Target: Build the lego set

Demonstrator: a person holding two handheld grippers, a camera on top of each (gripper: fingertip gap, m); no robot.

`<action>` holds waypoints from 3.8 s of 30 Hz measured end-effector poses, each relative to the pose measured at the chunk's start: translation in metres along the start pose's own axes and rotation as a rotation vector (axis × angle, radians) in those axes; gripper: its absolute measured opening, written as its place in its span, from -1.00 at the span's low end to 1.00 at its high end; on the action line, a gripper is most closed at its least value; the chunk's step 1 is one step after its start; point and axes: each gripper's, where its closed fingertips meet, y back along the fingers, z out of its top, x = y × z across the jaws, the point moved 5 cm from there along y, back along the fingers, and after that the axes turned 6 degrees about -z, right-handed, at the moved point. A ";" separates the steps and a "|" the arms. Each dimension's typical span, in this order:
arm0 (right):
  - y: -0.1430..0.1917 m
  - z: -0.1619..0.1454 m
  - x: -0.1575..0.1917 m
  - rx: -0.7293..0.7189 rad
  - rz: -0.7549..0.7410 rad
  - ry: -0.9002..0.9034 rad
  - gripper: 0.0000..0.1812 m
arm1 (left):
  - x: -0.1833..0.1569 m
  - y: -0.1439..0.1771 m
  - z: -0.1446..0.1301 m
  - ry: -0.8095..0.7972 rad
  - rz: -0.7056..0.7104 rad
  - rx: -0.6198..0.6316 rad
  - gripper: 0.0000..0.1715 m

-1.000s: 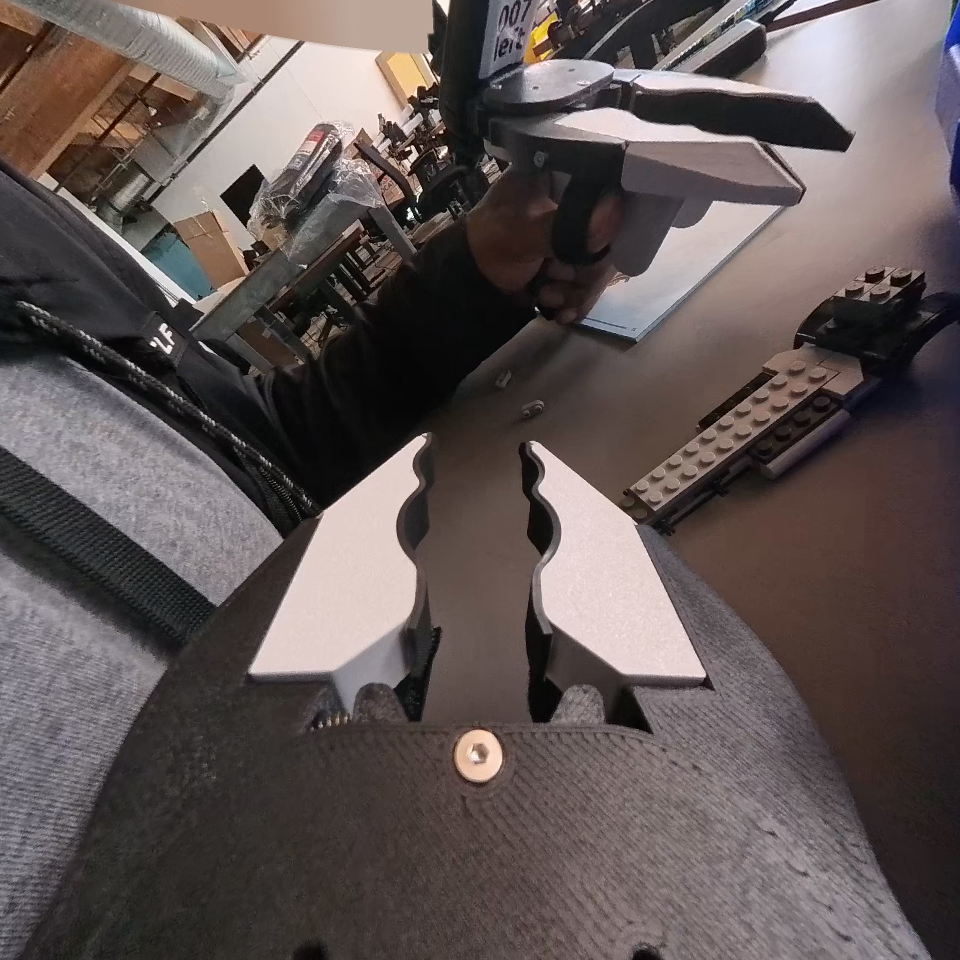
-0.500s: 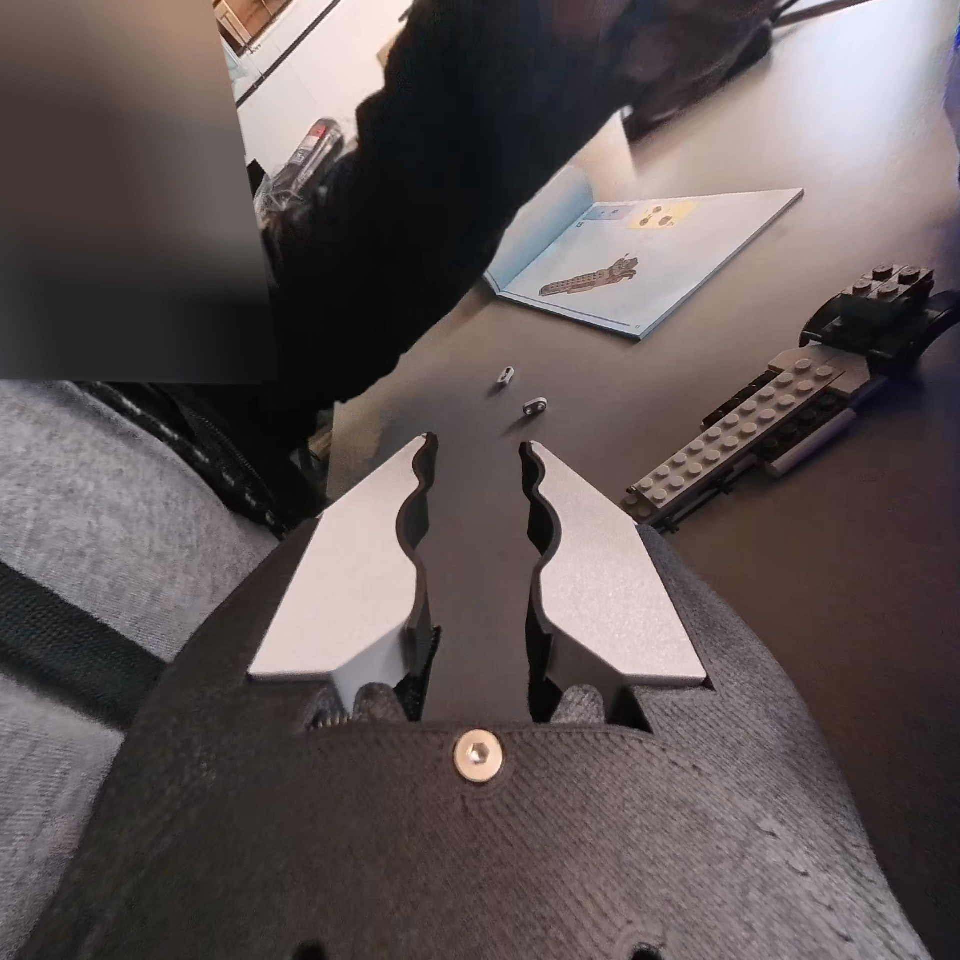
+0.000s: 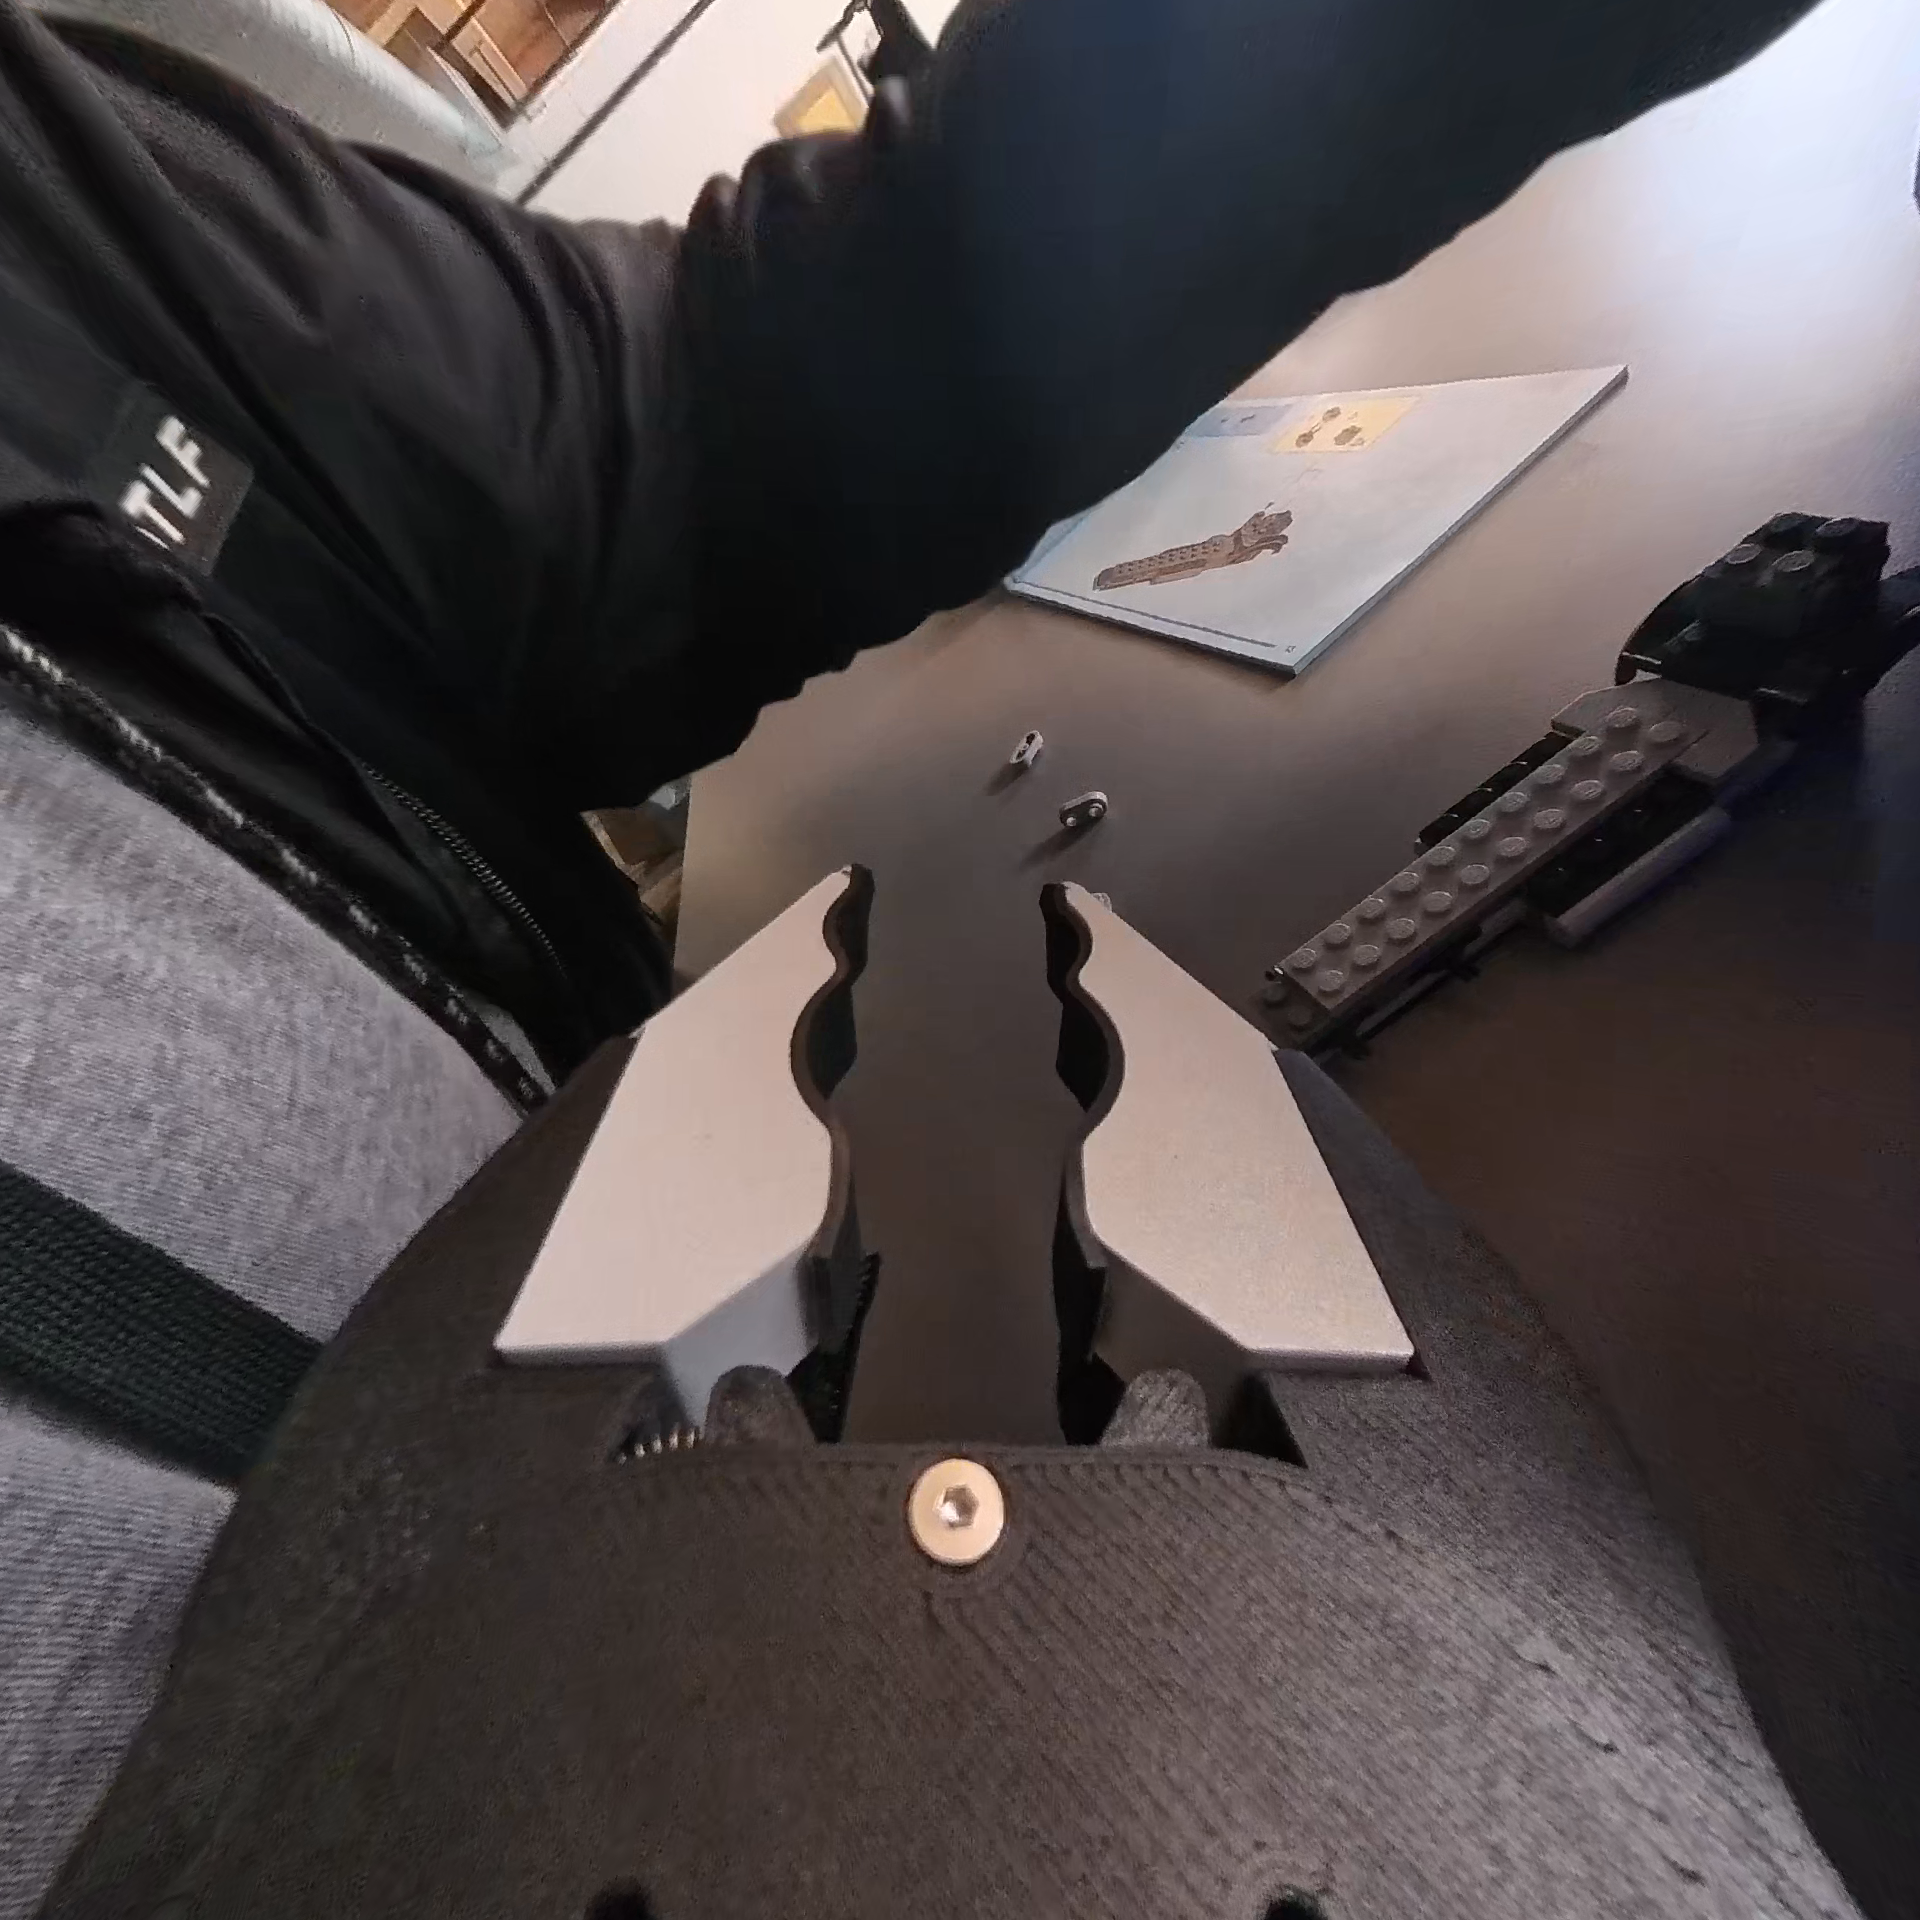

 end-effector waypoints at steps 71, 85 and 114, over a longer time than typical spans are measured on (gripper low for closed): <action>-0.002 0.001 -0.001 -0.001 0.009 -0.014 -0.62 | -0.073 0.105 -0.084 0.126 0.017 -0.296 -0.74; 0.003 0.002 -0.001 -0.013 0.034 -0.035 -0.61 | -0.011 -0.009 -0.021 -0.003 0.033 0.114 -0.72; 0.002 0.001 0.000 -0.007 0.032 -0.029 -0.61 | 0.024 -0.007 -0.001 -0.233 0.134 0.286 -0.72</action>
